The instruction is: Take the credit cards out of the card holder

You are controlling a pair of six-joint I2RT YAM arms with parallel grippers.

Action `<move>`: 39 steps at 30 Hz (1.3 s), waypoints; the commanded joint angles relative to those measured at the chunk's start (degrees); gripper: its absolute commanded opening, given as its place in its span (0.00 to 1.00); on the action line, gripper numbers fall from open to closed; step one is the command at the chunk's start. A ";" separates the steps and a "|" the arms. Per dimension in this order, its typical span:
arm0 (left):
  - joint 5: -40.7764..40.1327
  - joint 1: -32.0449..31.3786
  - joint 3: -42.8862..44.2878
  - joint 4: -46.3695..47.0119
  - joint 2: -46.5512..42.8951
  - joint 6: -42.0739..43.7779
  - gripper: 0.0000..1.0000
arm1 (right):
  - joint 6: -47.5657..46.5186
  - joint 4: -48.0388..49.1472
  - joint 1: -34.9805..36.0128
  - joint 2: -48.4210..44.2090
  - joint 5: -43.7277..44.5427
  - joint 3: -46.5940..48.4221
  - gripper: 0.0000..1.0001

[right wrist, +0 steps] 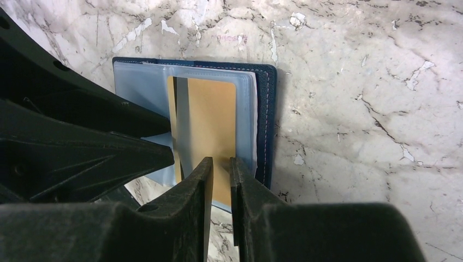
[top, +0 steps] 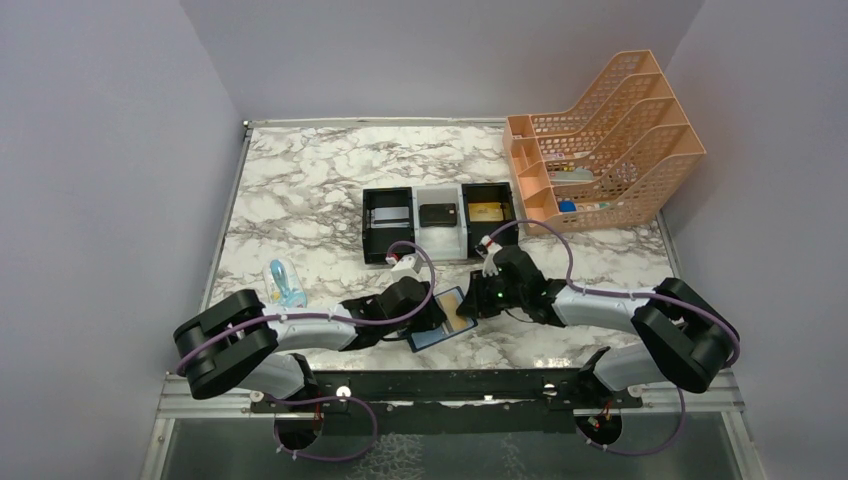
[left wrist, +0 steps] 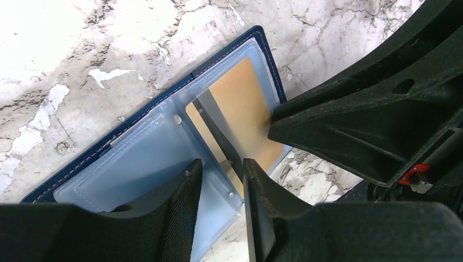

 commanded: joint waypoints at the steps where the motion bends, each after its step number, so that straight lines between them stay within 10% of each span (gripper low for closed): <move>1: -1.71 -0.42 -1.32 1.29 0.96 -1.33 0.35 | 1.04 0.00 -0.01 0.76 0.39 -2.61 0.18; 29: 1.81 -0.42 -5.76 17.08 3.50 -7.10 0.21 | 1.71 -0.02 0.00 -0.36 0.21 -2.89 0.18; 39: -0.40 -0.37 -8.88 17.19 0.59 -8.00 0.00 | 1.07 -2.18 -0.05 -1.84 2.65 -2.76 0.18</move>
